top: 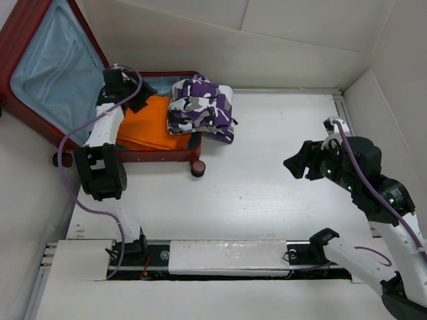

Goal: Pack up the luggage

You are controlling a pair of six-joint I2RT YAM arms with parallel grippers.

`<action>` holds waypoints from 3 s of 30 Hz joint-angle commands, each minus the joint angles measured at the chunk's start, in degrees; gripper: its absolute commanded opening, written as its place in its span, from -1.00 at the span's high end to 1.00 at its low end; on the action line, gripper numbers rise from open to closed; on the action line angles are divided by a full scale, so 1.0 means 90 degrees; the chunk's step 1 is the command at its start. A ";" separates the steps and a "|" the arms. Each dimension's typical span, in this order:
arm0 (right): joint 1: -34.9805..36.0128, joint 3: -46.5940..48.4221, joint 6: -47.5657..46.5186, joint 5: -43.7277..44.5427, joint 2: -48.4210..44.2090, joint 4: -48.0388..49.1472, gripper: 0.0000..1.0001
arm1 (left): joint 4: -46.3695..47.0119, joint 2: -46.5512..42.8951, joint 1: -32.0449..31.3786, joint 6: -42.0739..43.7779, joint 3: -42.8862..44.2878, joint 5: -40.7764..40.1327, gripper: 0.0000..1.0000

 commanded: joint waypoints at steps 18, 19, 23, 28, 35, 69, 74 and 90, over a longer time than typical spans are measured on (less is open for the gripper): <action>-0.0005 -0.0069 -0.0074 -0.0134 0.0142 0.0398 -0.32 | 0.0764 0.1049 -0.0595 0.0489 -0.0527 0.0928 -0.70; -0.0005 -0.0127 -0.0074 -0.0134 0.0142 0.0398 -0.32 | 0.0893 0.1194 -0.0595 0.0393 -0.0604 0.1162 -0.70; -0.0005 -0.0196 -0.0006 -0.0134 0.0142 0.0398 -0.32 | 0.1926 0.1469 -0.0653 -0.0290 -0.0819 0.2150 -0.70; -0.0005 -0.0254 0.0052 -0.0017 0.0083 0.0398 -0.32 | 0.3421 0.1635 -0.0712 -0.1460 -0.1337 0.2940 -0.57; -0.0005 -0.0440 0.0111 0.0100 0.0025 0.0339 -0.32 | 0.4604 0.1753 -0.0858 -0.2040 -0.1328 0.3118 0.80; -0.0005 -0.0381 -0.0065 0.0100 0.0024 0.0271 -0.32 | 0.0415 0.0014 0.1671 -0.0145 0.0431 0.0578 0.89; -0.0005 -0.0313 -0.0123 0.0100 0.0025 0.0213 -0.32 | 0.0592 -0.0249 0.1516 -0.0176 0.0070 0.0775 -0.45; 0.0278 -0.1064 -0.0123 -0.0964 -0.0277 0.0612 -0.33 | -0.0462 -0.5609 0.0313 -0.0048 -0.2460 -0.2720 -0.81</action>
